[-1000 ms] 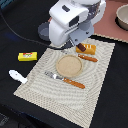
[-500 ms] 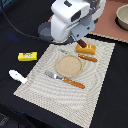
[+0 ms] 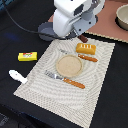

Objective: Interact with the objects in diverse but meaningful ways.

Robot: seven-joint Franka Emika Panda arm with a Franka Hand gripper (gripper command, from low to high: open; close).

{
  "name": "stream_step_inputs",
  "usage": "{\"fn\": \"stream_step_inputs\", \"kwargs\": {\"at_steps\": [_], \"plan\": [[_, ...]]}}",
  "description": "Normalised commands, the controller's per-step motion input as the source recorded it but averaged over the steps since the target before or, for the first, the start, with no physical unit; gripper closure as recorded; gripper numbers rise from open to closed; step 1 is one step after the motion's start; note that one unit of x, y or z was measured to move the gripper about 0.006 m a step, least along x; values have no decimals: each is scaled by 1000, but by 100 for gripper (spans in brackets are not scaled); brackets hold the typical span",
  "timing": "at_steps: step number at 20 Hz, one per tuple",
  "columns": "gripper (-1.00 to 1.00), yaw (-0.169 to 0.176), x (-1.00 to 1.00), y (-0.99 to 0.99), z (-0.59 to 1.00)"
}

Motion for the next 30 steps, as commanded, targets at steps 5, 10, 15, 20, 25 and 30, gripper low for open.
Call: {"fn": "stream_step_inputs", "kwargs": {"at_steps": [5,10,15,20,25,30], "plan": [[100,0,-524,330,0],[100,0,-530,212,-108],[100,0,-786,321,-439],[100,0,-1000,426,-345],[100,0,-1000,569,56],[100,0,-999,589,87]]}}
